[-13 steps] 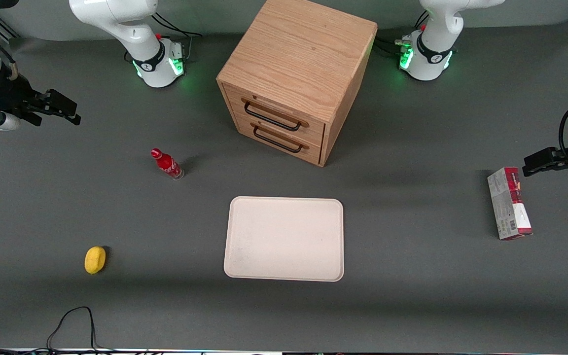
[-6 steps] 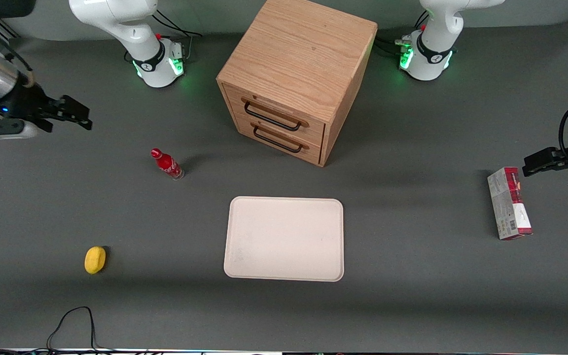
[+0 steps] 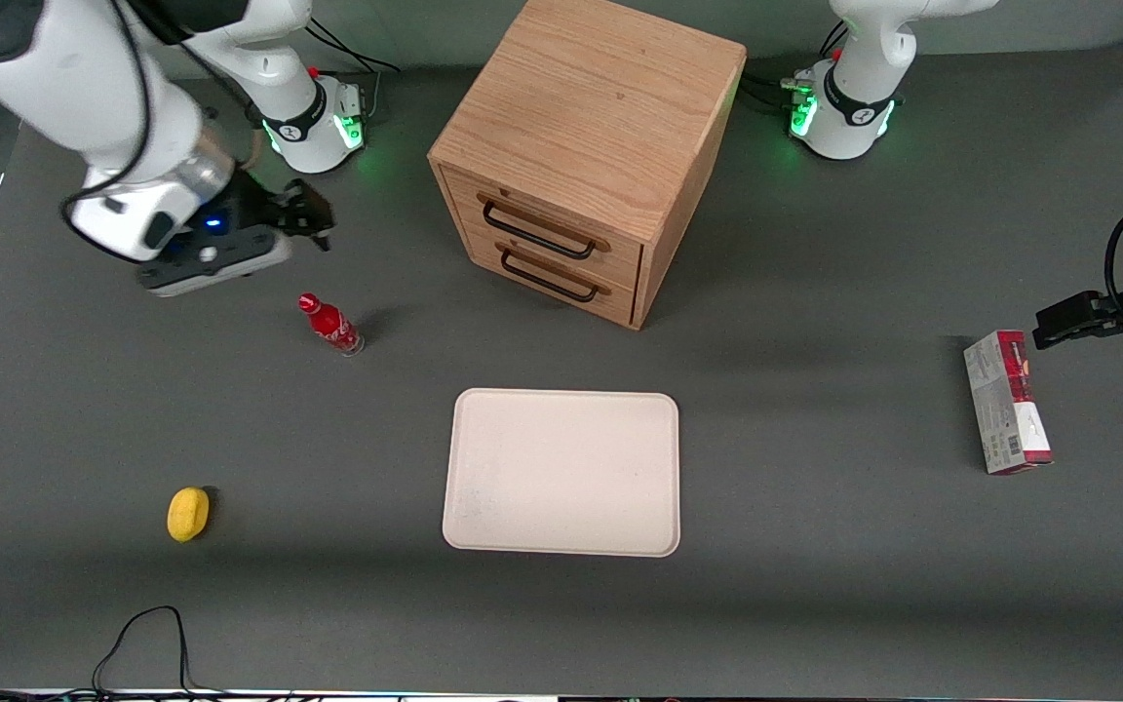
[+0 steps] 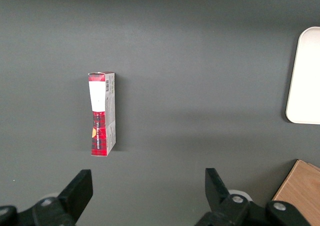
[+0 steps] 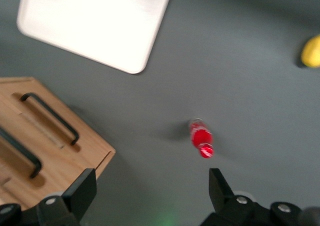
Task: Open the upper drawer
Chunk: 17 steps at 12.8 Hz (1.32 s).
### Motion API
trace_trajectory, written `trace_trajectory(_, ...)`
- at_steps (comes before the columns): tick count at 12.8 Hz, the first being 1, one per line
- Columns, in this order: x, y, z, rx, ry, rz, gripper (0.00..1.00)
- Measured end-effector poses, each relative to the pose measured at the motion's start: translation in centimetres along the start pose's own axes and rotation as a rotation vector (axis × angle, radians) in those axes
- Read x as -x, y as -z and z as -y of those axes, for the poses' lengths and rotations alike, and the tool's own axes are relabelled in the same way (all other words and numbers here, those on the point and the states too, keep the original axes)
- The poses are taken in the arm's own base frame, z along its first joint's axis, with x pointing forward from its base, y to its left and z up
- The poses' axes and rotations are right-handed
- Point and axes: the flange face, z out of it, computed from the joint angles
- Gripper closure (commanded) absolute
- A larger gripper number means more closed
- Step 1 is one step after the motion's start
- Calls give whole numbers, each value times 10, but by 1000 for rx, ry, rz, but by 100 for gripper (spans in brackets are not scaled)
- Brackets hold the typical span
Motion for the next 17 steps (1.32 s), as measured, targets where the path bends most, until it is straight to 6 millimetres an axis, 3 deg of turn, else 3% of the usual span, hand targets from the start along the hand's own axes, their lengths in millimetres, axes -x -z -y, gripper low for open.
trace_trajectory(4,10,-11,102,-40,272,53,0)
trace_trajectory(6,14,-27,135,-199,454,114,0)
trace_trajectory(11,-19,-83,146,-367,583,164,0)
trace_trajectory(15,-33,-127,181,-358,646,152,0)
trace_trajectory(17,-38,-146,189,-342,667,156,0)
